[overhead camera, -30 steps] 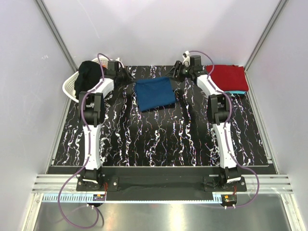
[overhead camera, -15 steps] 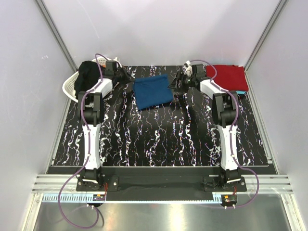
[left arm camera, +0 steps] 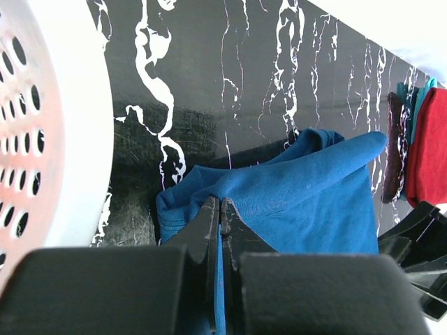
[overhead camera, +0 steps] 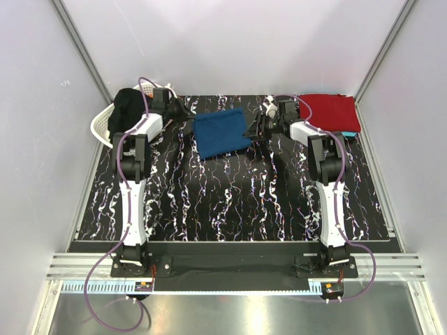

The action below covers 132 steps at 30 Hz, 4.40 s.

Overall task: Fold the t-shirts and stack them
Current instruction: Fold the tshirt

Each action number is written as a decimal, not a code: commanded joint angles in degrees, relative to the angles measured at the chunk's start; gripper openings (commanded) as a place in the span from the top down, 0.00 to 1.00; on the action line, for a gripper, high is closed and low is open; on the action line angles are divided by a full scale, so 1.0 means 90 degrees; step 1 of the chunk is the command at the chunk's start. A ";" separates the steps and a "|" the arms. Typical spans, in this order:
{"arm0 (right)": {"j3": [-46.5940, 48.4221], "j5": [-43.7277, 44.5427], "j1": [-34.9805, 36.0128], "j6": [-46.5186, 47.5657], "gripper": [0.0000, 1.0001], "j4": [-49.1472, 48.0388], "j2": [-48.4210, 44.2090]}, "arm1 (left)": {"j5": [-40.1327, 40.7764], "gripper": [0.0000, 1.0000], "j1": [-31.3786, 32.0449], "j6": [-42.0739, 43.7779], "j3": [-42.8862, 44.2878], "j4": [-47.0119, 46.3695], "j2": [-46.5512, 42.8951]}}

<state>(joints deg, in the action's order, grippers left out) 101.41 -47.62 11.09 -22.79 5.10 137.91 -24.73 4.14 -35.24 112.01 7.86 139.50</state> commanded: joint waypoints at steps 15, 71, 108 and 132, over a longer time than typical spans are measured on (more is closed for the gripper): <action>0.0041 -0.0149 0.0066 -0.0153 1.00 -0.0753 0.0214 | 0.0901 1.00 -0.0187 0.0615 -0.0023 0.0405 -0.0998; -0.5211 0.0730 0.0613 -0.1530 0.99 -0.2334 -0.3242 | -0.0612 0.55 0.0906 0.1172 -0.5530 -0.0297 -0.4318; -0.6560 0.1150 0.0848 -0.1970 0.88 -0.2803 -0.4151 | 0.0365 0.61 0.1356 0.1250 -0.6312 -0.0092 -0.4445; -0.7536 0.1765 0.0857 -0.3307 1.00 -0.4404 -0.4200 | 0.1224 1.00 0.1376 -0.0537 -0.8294 -0.1692 -0.5813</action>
<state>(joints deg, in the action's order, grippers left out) 35.40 -33.52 18.35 -47.81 -27.31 101.51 -18.00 16.58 -36.86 39.72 -0.56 89.62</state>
